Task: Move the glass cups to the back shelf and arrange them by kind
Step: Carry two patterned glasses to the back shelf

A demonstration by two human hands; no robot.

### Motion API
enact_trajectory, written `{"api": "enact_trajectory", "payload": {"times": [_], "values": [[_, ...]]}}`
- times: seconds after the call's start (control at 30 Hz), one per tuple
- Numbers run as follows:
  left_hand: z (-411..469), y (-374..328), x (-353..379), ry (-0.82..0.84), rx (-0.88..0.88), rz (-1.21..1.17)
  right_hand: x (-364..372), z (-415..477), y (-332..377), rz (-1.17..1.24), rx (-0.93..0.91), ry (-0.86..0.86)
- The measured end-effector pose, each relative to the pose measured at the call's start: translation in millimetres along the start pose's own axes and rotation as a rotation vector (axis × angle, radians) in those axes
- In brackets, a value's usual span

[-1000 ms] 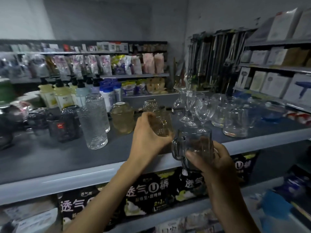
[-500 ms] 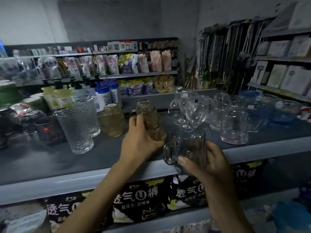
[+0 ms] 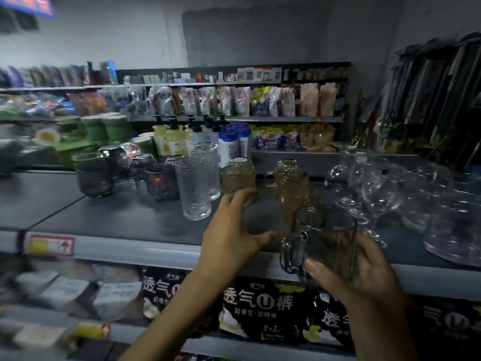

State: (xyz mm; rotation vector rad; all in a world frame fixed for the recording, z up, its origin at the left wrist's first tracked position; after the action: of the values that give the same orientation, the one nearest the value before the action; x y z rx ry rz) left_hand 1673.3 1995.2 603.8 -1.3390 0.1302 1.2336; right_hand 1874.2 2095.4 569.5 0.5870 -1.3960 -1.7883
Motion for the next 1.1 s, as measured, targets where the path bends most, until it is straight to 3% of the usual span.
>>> {"api": "enact_trajectory", "payload": {"times": [0.1,0.37,0.53,0.73,1.1], "values": [[-34,37,-36,-0.058,-0.04,-0.348,41,8,-7,0.042,0.004,0.089],[-99,95,-122,-0.045,-0.091,-0.75,178,32,-24,0.085,0.049,0.257],[-115,130,-172,-0.026,-0.029,-0.534,270,57,-47,0.032,0.025,0.261],[-90,208,-241,-0.077,-0.108,-0.394,361,102,-66,-0.087,-0.033,0.236],[17,273,-280,0.01,-0.049,-0.248,405,203,-78,-0.617,0.07,0.093]]}}
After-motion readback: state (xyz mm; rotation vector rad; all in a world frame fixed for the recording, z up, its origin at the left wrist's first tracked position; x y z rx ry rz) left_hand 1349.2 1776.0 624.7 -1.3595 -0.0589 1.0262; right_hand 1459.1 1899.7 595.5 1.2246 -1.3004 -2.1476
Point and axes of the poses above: each hand's wrist, its own z-axis towards the middle knuckle, its own x-axis out of the palm, y = z × x, the point moved 10 cm from there along z, towards the middle knuckle, and after that the axes turned 13 degrees about y, right-handed, at the moved point
